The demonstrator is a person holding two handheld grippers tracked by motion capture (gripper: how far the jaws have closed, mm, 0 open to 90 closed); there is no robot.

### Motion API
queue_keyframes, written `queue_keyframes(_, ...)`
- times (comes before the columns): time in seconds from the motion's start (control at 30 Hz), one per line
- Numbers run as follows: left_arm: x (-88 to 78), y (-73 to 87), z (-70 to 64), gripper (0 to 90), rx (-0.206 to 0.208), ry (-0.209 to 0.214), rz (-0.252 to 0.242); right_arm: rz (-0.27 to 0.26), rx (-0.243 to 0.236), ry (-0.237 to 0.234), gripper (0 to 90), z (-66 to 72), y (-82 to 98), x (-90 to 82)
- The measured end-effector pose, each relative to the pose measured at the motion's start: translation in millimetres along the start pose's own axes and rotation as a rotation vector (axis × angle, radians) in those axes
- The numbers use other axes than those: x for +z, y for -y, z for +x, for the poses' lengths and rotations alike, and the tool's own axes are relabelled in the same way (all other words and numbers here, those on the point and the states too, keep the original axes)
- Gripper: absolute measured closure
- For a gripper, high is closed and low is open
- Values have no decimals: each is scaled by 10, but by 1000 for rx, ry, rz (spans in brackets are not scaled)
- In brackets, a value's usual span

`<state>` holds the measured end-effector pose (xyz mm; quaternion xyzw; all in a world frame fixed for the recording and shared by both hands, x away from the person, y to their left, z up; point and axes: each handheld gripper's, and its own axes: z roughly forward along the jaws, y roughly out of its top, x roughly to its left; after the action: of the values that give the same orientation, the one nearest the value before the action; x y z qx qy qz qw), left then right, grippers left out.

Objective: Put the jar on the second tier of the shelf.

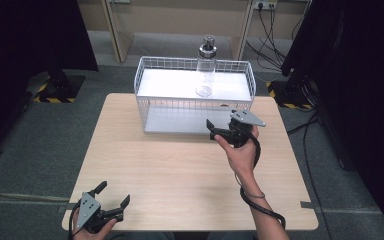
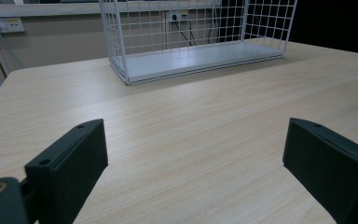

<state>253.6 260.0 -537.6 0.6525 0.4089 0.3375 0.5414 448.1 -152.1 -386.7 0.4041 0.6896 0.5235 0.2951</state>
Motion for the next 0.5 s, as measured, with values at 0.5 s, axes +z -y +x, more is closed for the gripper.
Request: queue_keyframes(0.5,2,-1,-3,59,1,-3,2,19,-9,3,20,-38,204,-205)
